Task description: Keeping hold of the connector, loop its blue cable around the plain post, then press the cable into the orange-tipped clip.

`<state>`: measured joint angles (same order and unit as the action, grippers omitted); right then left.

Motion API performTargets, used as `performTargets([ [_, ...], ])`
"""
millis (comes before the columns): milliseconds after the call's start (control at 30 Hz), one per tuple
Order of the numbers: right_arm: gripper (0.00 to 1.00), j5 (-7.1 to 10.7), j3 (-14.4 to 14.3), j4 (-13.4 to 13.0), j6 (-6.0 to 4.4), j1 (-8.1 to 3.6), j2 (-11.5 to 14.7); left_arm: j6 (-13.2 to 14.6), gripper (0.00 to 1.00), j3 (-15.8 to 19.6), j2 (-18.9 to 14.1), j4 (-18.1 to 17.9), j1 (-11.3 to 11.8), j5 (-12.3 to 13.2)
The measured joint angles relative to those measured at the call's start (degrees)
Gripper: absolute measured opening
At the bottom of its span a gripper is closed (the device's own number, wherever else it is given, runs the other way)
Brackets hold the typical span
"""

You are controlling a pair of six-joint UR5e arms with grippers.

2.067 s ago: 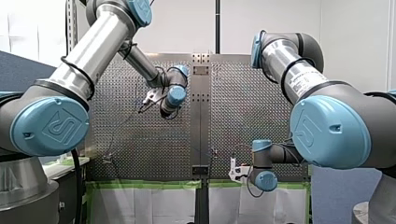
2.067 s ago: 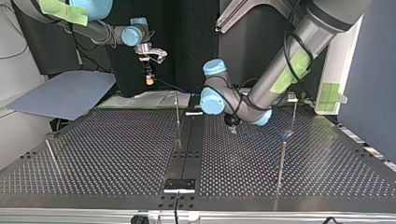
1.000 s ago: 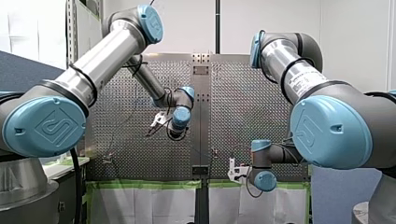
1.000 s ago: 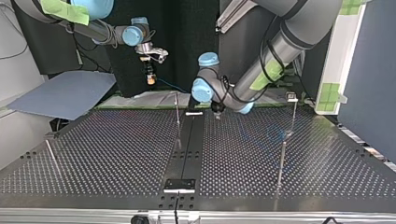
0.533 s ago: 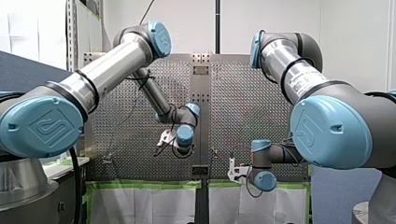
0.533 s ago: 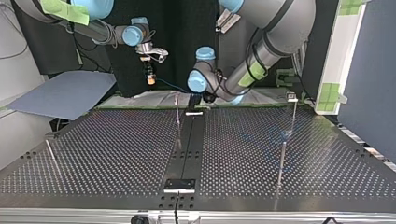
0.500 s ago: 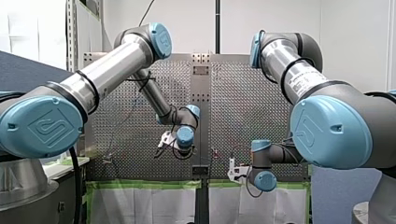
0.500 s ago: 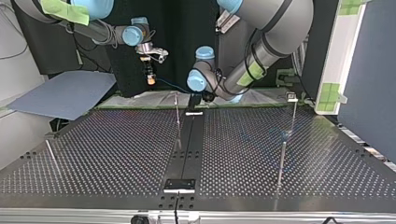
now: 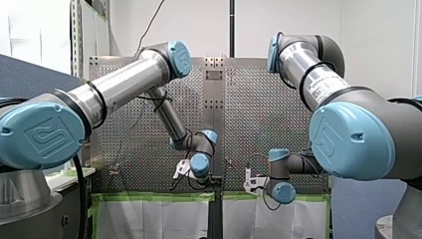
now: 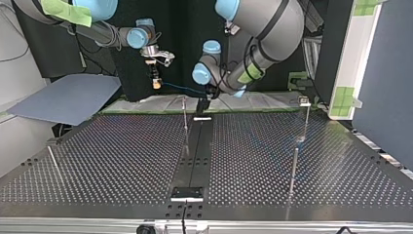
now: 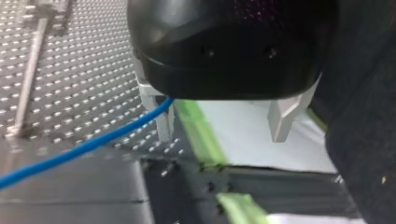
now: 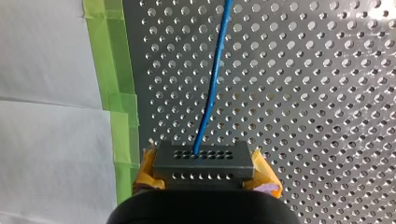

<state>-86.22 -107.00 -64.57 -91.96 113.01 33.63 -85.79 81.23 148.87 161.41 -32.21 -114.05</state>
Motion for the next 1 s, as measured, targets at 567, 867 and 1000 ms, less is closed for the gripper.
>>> performTargets([
  [567,0.0,1.33,1.1,0.6,0.16,-1.04,0.0,-9.4,1.0,0.0,0.7,-8.1,-1.6,7.0],
  [867,0.0,3.07,3.4,4.4,0.43,-2.65,0.0,-13.8,1.0,0.0,0.8,-9.4,-2.0,5.8],
  [1000,0.0,4.78,4.8,6.8,0.65,-3.58,0.0,-16.0,1.0,0.0,0.8,-9.8,-2.2,4.2],
])
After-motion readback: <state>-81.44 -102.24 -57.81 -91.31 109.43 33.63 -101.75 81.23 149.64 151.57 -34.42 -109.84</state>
